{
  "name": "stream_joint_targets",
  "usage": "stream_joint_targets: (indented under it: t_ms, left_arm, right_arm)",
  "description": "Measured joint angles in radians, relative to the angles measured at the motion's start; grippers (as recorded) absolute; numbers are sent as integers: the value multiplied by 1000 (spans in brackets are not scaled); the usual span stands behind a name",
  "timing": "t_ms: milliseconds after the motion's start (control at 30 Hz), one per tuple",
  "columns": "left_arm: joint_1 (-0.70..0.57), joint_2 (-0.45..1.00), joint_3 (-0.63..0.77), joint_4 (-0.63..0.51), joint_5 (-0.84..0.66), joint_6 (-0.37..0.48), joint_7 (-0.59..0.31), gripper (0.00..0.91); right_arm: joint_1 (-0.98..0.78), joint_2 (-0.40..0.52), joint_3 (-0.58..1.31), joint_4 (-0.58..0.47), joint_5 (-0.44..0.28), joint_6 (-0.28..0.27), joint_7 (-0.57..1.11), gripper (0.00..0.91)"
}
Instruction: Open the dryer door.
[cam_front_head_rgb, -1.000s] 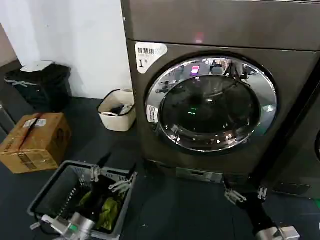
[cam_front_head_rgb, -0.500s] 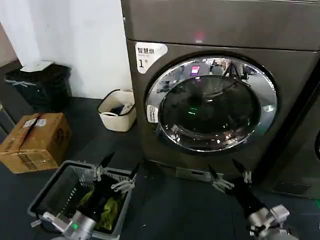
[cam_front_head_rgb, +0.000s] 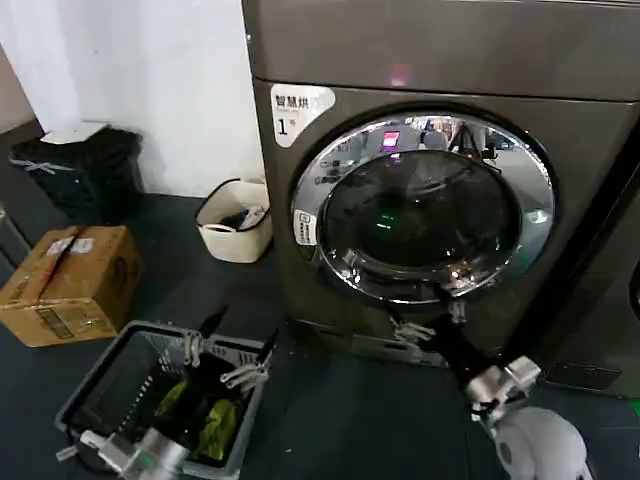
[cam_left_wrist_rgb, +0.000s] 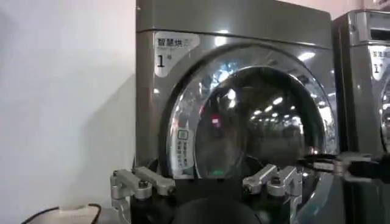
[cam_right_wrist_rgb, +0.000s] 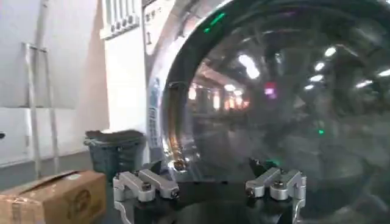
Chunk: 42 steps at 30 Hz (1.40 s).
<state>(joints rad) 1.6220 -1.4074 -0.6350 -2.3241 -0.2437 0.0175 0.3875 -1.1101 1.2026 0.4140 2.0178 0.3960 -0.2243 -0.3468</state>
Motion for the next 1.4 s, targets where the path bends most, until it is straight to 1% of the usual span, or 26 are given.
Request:
stream_joint_targets:
  t_ms: [333, 667, 933, 1400]
  left_arm:
    - [3, -7, 0, 8, 5, 5, -6, 907]
    - [8, -7, -5, 10, 5, 8, -8, 907]
    - [15, -6, -4, 3, 5, 6, -7, 907]
    - [27, -8, -3, -11, 16, 3, -2, 907]
  right_arm:
    - [178, 14, -121, -143, -13, 9, -20, 907]
    - [304, 43, -210, -274, -34, 23, -50, 907]
    - [364, 71, -241, -331, -36, 28, -66, 907]
    - [456, 91, -277, -410, -33, 28, -95, 907]
